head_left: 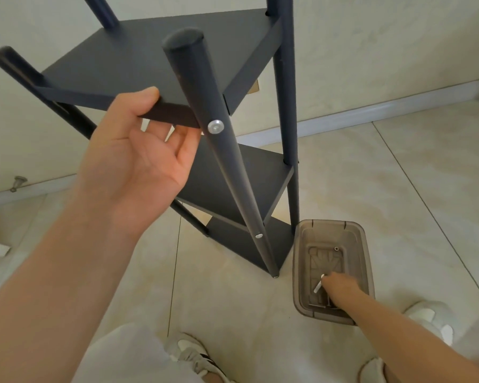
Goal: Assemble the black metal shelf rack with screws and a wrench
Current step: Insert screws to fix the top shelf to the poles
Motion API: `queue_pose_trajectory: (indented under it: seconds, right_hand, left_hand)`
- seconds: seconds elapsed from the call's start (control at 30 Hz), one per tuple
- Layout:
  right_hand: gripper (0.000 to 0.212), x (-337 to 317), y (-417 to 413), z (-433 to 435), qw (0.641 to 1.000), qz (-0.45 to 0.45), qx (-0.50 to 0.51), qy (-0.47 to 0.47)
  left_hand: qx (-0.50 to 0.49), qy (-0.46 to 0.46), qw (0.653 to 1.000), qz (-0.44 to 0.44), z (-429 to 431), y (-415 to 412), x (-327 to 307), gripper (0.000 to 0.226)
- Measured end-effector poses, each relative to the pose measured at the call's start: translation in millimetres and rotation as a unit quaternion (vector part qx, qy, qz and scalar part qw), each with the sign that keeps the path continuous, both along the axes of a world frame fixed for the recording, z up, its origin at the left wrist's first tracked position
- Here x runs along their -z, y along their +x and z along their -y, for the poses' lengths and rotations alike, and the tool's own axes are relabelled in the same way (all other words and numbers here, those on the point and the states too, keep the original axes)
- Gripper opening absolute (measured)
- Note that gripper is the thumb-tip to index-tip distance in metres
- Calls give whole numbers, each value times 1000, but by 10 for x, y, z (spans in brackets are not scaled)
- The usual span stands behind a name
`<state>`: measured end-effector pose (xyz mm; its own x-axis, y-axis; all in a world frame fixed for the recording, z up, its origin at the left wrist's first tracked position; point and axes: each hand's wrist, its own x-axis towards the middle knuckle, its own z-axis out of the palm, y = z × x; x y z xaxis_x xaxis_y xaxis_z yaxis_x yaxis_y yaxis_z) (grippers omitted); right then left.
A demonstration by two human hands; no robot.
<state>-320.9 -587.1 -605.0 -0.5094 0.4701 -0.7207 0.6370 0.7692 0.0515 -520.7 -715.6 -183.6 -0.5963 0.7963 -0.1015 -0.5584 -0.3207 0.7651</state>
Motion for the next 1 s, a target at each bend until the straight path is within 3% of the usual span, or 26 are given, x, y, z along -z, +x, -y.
queue_pose_trajectory:
  seconds: [0.2, 0.43, 0.7, 0.77, 0.9, 1.0]
  right_hand:
    - [43, 23, -12, 24, 1000, -16, 13, 1]
    - [28, 57, 12, -23, 989, -97, 103, -44]
    - [28, -114, -5, -54, 971, -123, 189, -85]
    - [21, -266, -14, -101, 949, -155, 247, -121]
    - [17, -826, -19, -260, 820, -282, 405, -290]
    - [19, -1454, -125, -353, 760, -362, 410, -350]
  left_hand:
    - [1, -4, 1000, -5, 12, 9, 6, 14]
    - [3, -6, 1000, -3, 15, -3, 2, 21]
    - [16, 12, 1000, 23, 6, -18, 8, 22]
    - [25, 16, 999, 29, 4, -34, 16, 20]
    - [25, 15, 999, 28, -21, -58, 40, 15]
    - [35, 18, 999, 36, -38, -69, 46, 16]
